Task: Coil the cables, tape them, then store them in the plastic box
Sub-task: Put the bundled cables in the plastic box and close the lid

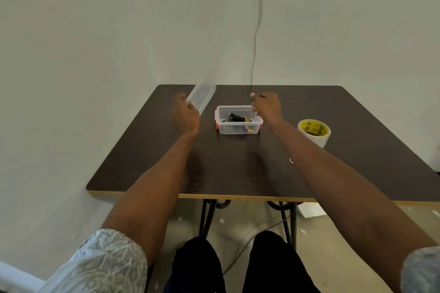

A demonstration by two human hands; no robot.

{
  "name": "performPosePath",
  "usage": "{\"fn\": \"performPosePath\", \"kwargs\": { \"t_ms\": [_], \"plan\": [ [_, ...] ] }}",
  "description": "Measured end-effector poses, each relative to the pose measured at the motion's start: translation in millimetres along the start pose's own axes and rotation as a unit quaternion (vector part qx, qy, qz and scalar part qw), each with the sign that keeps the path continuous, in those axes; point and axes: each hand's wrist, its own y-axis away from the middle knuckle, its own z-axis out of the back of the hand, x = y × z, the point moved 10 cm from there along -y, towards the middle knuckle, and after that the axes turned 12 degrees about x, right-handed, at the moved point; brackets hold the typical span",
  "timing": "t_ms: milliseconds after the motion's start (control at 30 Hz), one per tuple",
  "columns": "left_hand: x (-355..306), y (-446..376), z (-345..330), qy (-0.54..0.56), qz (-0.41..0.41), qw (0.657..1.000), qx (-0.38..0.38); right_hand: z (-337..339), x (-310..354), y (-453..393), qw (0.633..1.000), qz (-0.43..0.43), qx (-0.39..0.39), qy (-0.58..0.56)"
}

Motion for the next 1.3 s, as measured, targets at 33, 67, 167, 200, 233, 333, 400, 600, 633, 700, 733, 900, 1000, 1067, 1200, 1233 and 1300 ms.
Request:
{"fn": "performPosePath", "kwargs": {
  "t_ms": [33, 67, 167, 200, 233, 333, 400, 600, 633, 700, 733, 900, 1000, 1067, 1200, 1233, 1300],
  "plan": [
    [-23.7, 4.0, -6.1, -0.001, -0.088, 0.996, 0.026, -2.2, -6.6, -2.1, 0.993, -0.044, 0.028, -0.104],
    [-44.7, 10.3, -15.7, 0.004, -0.171, 0.983, 0.064, -7.4, -9.9, -3.1, 0.976, -0.080, 0.063, -0.192],
    [-73.1, 30.2, -51.6, -0.021, -0.327, 0.929, 0.172, -6.2, -12.7, -6.5, 0.944, -0.121, 0.109, -0.287],
    [-71.1, 32.2, -59.9, -0.029, -0.342, 0.920, 0.188, -1.4, -19.1, -10.5, 0.947, -0.125, 0.099, -0.278],
    [-67.2, 30.7, -65.2, -0.032, -0.342, 0.919, 0.192, 2.9, -26.1, -13.5, 0.954, -0.135, 0.088, -0.255],
    [-56.1, 23.5, -78.4, -0.066, -0.310, 0.929, 0.192, 19.5, -42.8, -25.9, 0.986, -0.121, 0.041, -0.104],
    [-53.1, 24.4, -88.2, -0.115, -0.289, 0.926, 0.214, 23.3, -41.1, -27.1, 0.994, -0.089, 0.026, 0.048],
    [-27.3, 36.3, -96.0, -0.133, -0.228, 0.938, 0.225, 10.2, -51.4, -18.2, 0.977, -0.067, 0.034, 0.198],
    [-26.1, 34.2, -92.4, -0.115, -0.216, 0.947, 0.206, 9.1, -49.9, -16.2, 0.978, -0.063, 0.030, 0.195],
    [-21.1, 25.8, -82.8, -0.058, -0.168, 0.972, 0.156, 8.2, -45.9, -15.3, 0.979, -0.052, 0.018, 0.194],
    [-16.6, 20.9, -78.8, -0.022, -0.129, 0.982, 0.137, 8.5, -42.3, -15.7, 0.980, -0.044, 0.010, 0.196],
    [6.1, 5.4, -82.8, 0.040, 0.033, 0.989, 0.136, 4.2, -47.7, -24.2, 0.983, -0.080, -0.001, 0.168],
    [17.7, -3.0, -82.0, 0.065, 0.079, 0.986, 0.129, 5.5, -60.6, -24.3, 0.984, -0.140, -0.001, 0.110],
    [23.1, -9.5, -84.9, 0.072, 0.089, 0.984, 0.136, 5.4, -63.4, -24.1, 0.981, -0.163, 0.004, 0.106],
    [28.2, -21.3, -93.0, 0.069, 0.122, 0.976, 0.166, -3.4, -61.5, -27.0, 0.982, -0.165, 0.037, 0.089],
    [32.1, -22.5, -94.9, 0.081, 0.146, 0.970, 0.174, -7.3, -63.3, -29.2, 0.981, -0.168, 0.056, 0.080],
    [41.3, -23.4, -99.7, 0.107, 0.196, 0.956, 0.192, -8.3, -67.4, -29.8, 0.979, -0.185, 0.067, 0.056]
  ]
}}
